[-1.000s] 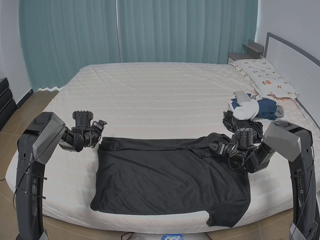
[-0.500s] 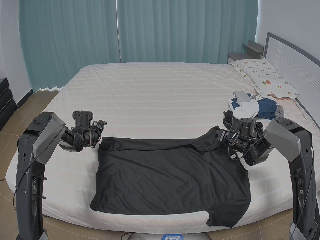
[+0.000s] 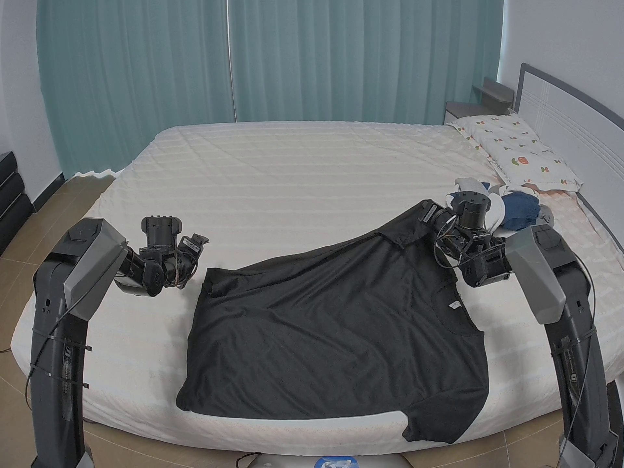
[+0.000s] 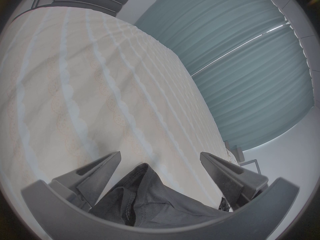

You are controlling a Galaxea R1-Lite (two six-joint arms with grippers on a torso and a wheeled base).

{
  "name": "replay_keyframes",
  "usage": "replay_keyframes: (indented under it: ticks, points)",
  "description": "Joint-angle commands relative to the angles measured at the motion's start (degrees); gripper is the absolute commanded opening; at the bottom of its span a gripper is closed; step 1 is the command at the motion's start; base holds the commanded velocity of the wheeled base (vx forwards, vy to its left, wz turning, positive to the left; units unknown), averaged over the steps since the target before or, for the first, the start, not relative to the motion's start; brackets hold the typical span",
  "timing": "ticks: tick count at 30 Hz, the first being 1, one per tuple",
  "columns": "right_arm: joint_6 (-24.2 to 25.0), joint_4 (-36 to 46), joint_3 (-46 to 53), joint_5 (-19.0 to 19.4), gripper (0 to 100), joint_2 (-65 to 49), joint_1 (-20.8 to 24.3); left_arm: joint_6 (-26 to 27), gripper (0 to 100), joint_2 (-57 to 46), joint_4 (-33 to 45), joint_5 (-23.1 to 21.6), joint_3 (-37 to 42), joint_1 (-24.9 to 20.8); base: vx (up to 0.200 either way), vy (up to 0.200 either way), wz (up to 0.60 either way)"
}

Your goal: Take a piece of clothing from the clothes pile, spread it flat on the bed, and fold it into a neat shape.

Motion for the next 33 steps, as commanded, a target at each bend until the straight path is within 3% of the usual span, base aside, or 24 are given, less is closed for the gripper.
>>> replay_keyframes:
  ticks: [1,3,4,17,25,33]
  points:
    - [1.24,6.11,-9.11,-3.68,0,10.55,0.62,0.05,100,0.10,-0.04,0.10,0.10,-0.05,0.000,0.000,0.00]
    - [1.06,6.20,-9.11,-3.68,0,10.38,0.79,0.05,100,0.10,-0.04,0.10,0.10,-0.14,0.000,0.000,0.00]
    - [1.06,6.20,-9.11,-3.68,100,10.38,0.79,0.05,100,0.10,-0.04,0.10,0.10,-0.14,0.000,0.000,0.00]
    - [1.33,6.29,-9.04,-4.39,100,7.74,-1.23,0.05,100,0.10,-0.04,0.10,0.18,-0.14,0.000,0.000,0.00]
    - [1.33,4.53,11.35,-2.80,100,-1.14,-2.20,1.28,100,0.10,-0.12,-0.17,0.54,-0.23,0.000,0.000,0.00]
    - [1.68,-0.74,24.19,-1.22,100,-5.36,-4.13,4.62,100,1.06,-0.21,-1.92,0.10,-1.11,0.000,0.000,0.00]
